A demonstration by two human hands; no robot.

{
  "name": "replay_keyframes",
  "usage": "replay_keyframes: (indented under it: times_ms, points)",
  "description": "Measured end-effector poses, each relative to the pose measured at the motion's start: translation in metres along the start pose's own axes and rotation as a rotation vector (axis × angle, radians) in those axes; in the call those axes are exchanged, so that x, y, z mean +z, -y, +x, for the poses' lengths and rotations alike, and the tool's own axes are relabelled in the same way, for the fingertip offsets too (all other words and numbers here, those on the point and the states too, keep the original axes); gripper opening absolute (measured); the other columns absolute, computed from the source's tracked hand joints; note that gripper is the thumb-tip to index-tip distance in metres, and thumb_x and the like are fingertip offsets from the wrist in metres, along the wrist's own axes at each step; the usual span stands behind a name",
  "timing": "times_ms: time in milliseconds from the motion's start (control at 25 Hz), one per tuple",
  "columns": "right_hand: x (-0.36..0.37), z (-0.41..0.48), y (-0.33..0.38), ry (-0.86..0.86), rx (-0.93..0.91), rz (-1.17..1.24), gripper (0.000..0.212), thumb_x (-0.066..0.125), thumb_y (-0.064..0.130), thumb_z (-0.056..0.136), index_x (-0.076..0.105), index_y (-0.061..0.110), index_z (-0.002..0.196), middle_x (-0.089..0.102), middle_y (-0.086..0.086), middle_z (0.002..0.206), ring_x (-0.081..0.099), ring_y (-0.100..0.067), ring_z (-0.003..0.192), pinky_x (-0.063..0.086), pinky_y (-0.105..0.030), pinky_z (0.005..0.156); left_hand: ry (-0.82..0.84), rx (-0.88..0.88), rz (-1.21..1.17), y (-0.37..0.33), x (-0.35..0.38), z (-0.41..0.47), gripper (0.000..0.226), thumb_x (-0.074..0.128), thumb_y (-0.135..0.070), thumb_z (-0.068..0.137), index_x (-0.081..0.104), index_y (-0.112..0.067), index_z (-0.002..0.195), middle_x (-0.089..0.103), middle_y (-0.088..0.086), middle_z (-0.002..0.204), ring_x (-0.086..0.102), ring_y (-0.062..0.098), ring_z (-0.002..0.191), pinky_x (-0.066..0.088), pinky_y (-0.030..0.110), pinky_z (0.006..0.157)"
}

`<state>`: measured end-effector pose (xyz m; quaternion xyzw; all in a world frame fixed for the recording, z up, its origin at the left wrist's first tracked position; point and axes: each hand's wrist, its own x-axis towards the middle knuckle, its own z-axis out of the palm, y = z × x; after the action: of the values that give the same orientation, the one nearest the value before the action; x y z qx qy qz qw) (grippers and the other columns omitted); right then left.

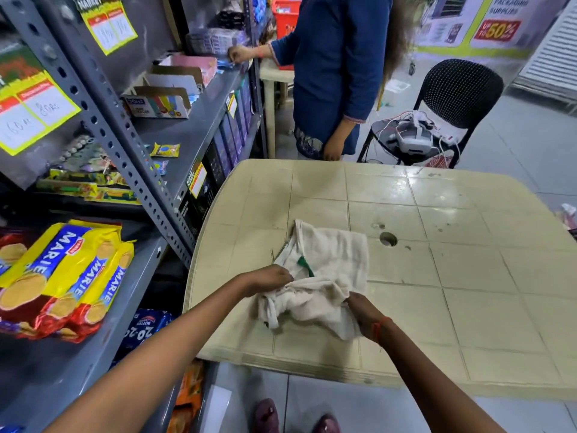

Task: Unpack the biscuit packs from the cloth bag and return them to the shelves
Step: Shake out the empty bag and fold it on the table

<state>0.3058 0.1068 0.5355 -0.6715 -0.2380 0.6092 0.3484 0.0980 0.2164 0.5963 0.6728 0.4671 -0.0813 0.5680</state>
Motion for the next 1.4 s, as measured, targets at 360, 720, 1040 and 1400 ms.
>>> replay_keyframes:
  times_ms: [360, 720, 1040, 1400]
  points:
    - [-0.054, 0.025, 0.058, 0.029, -0.067, -0.039, 0.052, 0.075, 0.025, 0.079, 0.060, -0.001, 0.122, 0.072, -0.016, 0.110, 0.069, -0.030, 0.100, 0.056, -0.035, 0.079, -0.305, 0.162, 0.211, -0.060, -0.051, 0.054, 0.045, 0.073, -0.014, 0.076, 0.055, -0.010, 0.116, 0.061, 0.013, 0.117, 0.059, 0.025, 0.100, 0.049, 0.033, 0.081]
    - [-0.025, 0.037, 0.034, -0.310, -0.330, -0.875, 0.080, 0.063, 0.035, 0.085, 0.024, 0.006, 0.148, 0.029, -0.015, 0.155, 0.031, -0.029, 0.142, 0.028, -0.033, 0.114, -0.554, 0.513, 1.060, -0.003, 0.033, 0.081, 0.079, 0.057, -0.063, 0.070, 0.056, -0.016, 0.133, 0.055, 0.006, 0.141, 0.053, 0.022, 0.130, 0.041, 0.048, 0.108]
    - [0.002, 0.042, 0.004, -0.205, -0.272, -1.429, 0.037, 0.045, 0.011, 0.090, 0.053, 0.012, 0.127, 0.054, -0.013, 0.138, 0.051, -0.025, 0.128, 0.047, -0.035, 0.097, -0.233, 0.190, 1.152, 0.039, 0.026, 0.072, 0.045, 0.032, -0.013, 0.098, 0.037, -0.009, 0.142, 0.034, 0.016, 0.153, 0.035, 0.027, 0.141, 0.033, 0.037, 0.113]
    - [-0.033, 0.015, 0.073, 0.207, 0.150, -0.783, 0.019, 0.062, 0.040, 0.077, 0.068, 0.021, 0.073, 0.064, -0.002, 0.080, 0.058, -0.017, 0.074, 0.045, -0.025, 0.063, 0.075, -0.005, 0.427, 0.013, -0.015, 0.024, 0.022, 0.051, -0.024, 0.080, 0.045, -0.022, 0.059, 0.050, -0.003, 0.065, 0.045, 0.013, 0.059, 0.033, 0.024, 0.052]
